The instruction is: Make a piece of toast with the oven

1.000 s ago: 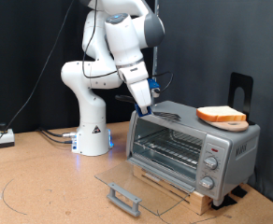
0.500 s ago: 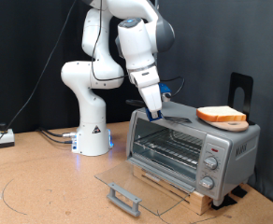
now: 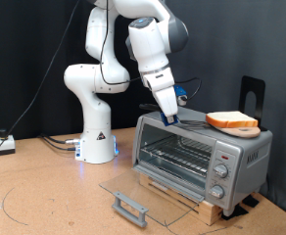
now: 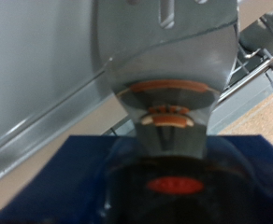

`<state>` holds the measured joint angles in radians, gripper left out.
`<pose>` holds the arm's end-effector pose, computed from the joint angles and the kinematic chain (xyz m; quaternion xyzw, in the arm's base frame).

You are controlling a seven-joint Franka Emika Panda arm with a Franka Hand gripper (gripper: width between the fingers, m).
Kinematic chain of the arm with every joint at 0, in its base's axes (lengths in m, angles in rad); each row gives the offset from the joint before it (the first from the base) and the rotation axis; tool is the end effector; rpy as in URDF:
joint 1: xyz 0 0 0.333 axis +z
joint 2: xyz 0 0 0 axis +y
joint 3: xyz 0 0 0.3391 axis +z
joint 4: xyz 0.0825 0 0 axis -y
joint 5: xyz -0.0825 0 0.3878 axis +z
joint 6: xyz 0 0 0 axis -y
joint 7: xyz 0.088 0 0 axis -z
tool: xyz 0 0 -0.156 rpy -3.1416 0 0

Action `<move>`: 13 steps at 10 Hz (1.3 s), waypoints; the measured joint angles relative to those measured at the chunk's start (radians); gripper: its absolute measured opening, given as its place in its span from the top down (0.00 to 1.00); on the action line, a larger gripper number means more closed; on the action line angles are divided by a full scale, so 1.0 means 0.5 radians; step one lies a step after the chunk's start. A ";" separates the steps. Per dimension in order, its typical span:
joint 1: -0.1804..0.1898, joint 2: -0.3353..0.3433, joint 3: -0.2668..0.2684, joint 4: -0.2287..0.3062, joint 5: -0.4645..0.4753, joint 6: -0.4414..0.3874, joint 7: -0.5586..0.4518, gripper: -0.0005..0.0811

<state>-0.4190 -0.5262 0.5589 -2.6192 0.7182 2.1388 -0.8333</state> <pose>0.3819 0.0969 0.3688 -0.9532 -0.2525 -0.0754 0.1483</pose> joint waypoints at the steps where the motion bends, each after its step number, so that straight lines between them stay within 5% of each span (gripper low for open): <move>1: 0.000 -0.001 -0.010 0.020 0.005 -0.019 -0.005 0.51; 6: 0.000 -0.001 0.005 0.072 0.004 -0.045 0.008 0.51; 13: 0.037 -0.001 0.216 0.094 0.092 0.030 0.107 0.51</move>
<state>-0.4006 -0.5267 0.6667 -2.5720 0.7640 2.1538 -0.7799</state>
